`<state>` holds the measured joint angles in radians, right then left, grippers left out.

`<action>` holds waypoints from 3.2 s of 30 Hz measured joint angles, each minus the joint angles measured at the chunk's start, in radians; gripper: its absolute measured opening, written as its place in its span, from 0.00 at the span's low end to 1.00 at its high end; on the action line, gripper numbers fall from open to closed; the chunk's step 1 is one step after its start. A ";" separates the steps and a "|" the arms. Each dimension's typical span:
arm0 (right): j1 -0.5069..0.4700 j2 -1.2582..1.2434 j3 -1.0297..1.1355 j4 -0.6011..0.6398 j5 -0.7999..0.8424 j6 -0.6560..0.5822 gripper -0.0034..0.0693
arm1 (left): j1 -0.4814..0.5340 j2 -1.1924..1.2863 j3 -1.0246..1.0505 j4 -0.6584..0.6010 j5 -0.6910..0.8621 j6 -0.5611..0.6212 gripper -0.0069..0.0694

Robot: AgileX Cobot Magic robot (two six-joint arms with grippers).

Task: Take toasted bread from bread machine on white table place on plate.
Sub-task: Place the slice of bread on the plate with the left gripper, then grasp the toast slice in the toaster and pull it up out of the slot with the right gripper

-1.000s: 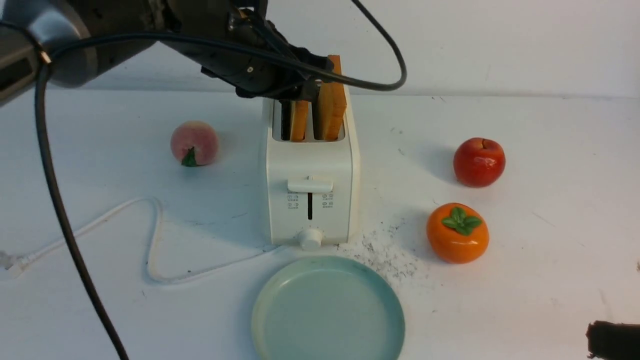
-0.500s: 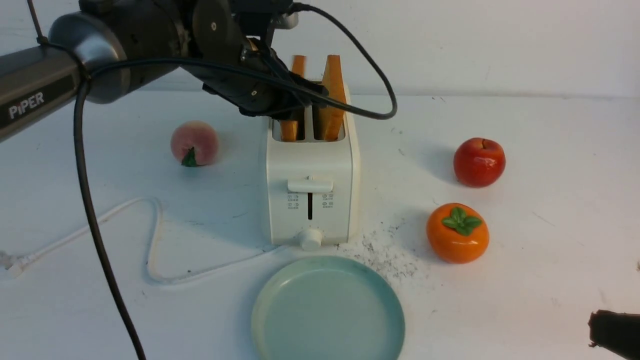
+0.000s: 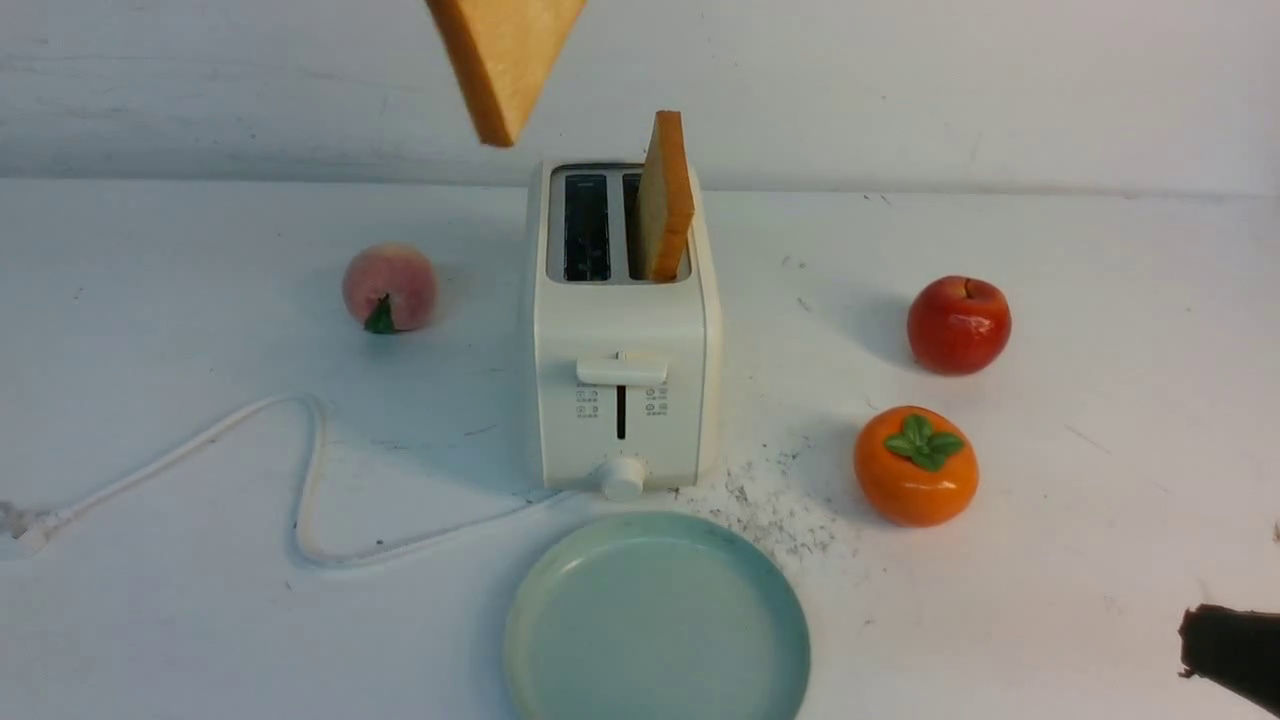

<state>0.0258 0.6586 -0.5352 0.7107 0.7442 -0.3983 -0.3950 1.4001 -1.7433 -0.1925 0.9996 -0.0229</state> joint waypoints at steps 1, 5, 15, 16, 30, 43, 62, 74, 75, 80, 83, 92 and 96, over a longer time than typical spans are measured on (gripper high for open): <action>0.000 0.000 0.000 0.000 -0.002 0.000 0.05 | 0.000 -0.007 0.000 -0.025 0.056 0.015 0.19; 0.000 0.000 0.000 0.003 -0.009 0.000 0.05 | 0.000 0.010 0.015 -0.150 0.246 0.071 0.19; 0.000 0.001 0.000 0.007 -0.017 0.000 0.06 | 0.000 0.114 0.390 -0.454 0.243 0.333 0.19; 0.000 0.001 0.000 0.008 -0.017 0.000 0.06 | 0.000 0.132 0.437 -0.480 0.239 0.403 0.19; 0.000 0.001 0.000 0.016 -0.017 0.000 0.08 | 0.000 0.335 0.507 -0.568 0.118 0.627 0.19; 0.000 0.001 0.000 0.018 -0.020 0.000 0.09 | 0.000 0.336 0.500 -0.570 0.040 0.717 0.19; 0.000 0.001 0.000 0.019 -0.020 0.000 0.11 | 0.000 0.336 0.500 -0.447 0.010 0.717 0.36; 0.000 0.001 0.000 0.019 -0.016 0.000 0.12 | 0.000 0.308 0.436 -0.298 -0.006 0.698 0.65; 0.000 0.001 0.000 0.019 -0.016 0.000 0.12 | 0.000 0.306 0.432 -0.295 -0.006 0.695 0.65; 0.000 0.001 0.000 0.019 -0.016 0.000 0.12 | 0.000 0.265 0.328 -0.199 0.031 0.588 0.66; 0.000 0.021 -0.035 0.018 0.003 0.000 0.12 | 0.000 0.235 0.272 -0.125 0.070 0.473 0.62; 0.011 0.296 -0.337 0.031 0.140 -0.078 0.12 | 0.000 0.068 0.296 0.010 0.111 0.077 0.07; 0.118 0.431 -0.448 0.031 0.128 -0.112 0.12 | 0.000 -0.067 0.415 0.001 0.034 0.049 0.07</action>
<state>0.1442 1.0900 -0.9837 0.7420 0.8727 -0.5105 -0.3950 1.3326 -1.3284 -0.1913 1.0340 0.0256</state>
